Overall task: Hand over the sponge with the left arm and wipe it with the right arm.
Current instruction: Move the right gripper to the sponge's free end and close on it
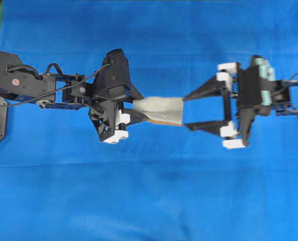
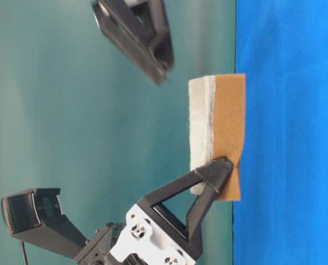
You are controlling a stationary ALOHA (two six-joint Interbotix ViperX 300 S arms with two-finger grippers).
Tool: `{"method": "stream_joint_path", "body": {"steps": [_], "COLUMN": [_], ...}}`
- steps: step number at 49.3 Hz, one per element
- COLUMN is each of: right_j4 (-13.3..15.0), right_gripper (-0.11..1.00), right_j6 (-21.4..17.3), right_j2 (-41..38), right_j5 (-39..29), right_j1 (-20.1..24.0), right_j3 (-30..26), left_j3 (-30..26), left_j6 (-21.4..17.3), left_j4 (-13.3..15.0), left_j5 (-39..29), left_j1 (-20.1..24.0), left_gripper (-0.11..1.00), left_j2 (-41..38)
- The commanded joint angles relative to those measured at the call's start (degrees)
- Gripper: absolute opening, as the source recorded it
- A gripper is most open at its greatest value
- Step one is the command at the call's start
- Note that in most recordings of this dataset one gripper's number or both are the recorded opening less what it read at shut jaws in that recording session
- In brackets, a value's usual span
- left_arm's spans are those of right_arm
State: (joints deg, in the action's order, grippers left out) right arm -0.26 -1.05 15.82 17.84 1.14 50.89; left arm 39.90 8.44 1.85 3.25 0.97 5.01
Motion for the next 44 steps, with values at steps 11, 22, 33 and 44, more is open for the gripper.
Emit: {"method": "stream_joint_path", "body": {"steps": [11,22,33,44], "right_j4": [-0.44,-0.44,-0.44,-1.32], "right_gripper": [0.73,0.73,0.73,0.73], "right_j6": [-0.09,-0.09,-0.18,-0.18], "right_j2": [-5.1,-5.27,-7.12,-10.2], "right_j5": [-2.72,-2.81,-2.9,-2.9], "right_j1": [-2.37,-2.55,-1.67,-1.76], "right_j3": [-5.71,-5.71,-6.06,-6.59], "left_j3": [-0.53,-0.53,-0.7,-0.88], "left_j6": [0.0,-0.18,-0.18,-0.18], "left_j4": [0.09,0.0,0.0,0.0], "left_j5": [0.26,0.26,0.26,0.26], "left_j1": [0.09,0.09,0.09,0.09], "left_gripper": [0.35,0.35,0.35,0.3], "left_j2": [1.23,1.14,1.05,1.05]}}
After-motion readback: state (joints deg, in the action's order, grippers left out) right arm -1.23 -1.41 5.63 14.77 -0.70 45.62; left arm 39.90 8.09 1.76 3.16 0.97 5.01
